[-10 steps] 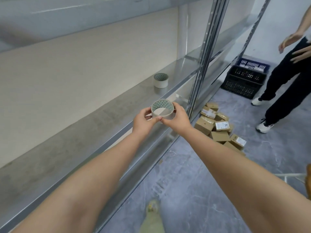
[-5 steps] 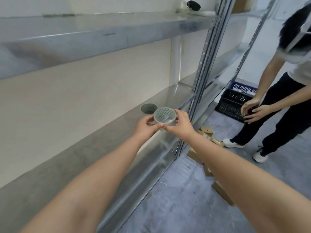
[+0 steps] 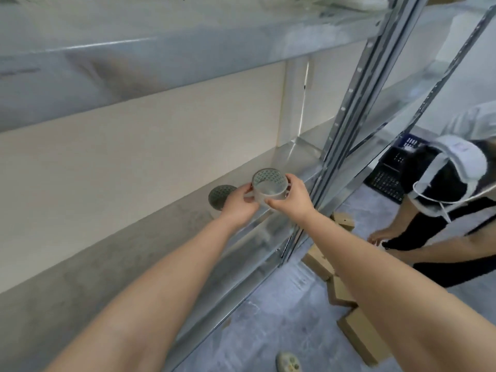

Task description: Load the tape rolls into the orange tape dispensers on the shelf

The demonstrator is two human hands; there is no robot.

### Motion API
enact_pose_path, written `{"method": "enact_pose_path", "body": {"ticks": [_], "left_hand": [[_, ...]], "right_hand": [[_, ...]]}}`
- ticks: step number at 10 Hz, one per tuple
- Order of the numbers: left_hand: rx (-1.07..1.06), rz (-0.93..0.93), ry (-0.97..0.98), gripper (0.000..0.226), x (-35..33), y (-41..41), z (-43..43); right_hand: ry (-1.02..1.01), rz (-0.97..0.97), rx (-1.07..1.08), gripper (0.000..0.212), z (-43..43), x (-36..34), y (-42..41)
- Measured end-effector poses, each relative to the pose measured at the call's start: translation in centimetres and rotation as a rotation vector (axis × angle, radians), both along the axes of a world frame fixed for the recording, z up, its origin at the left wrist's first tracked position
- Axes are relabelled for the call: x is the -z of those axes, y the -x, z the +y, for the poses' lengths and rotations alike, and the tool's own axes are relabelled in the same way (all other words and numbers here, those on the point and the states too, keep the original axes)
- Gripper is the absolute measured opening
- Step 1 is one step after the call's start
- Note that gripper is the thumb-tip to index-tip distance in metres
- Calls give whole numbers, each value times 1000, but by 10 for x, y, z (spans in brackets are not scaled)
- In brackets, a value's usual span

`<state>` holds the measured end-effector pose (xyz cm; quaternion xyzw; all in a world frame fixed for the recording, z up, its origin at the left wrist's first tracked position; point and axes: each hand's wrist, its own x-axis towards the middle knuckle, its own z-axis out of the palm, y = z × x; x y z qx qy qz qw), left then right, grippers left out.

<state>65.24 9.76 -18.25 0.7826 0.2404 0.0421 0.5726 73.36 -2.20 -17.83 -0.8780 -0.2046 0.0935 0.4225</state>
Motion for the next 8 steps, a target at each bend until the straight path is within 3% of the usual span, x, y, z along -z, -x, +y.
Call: {"method": "enact_pose_path", "body": {"ticks": [2, 5, 6, 8], "left_hand": [[-169, 49, 69, 36, 11, -45, -14], [-342, 82, 113, 47, 15, -77, -41], [-364, 116, 77, 42, 9, -73, -48], [-457, 95, 24, 75, -14, -44, -53]], "right_hand": [[-11, 42, -108, 64, 14, 21, -60], [-17, 148, -258, 71, 18, 57, -108], [16, 193, -308, 92, 13, 53, -109], [-53, 140, -306, 102, 8, 16, -94]]}}
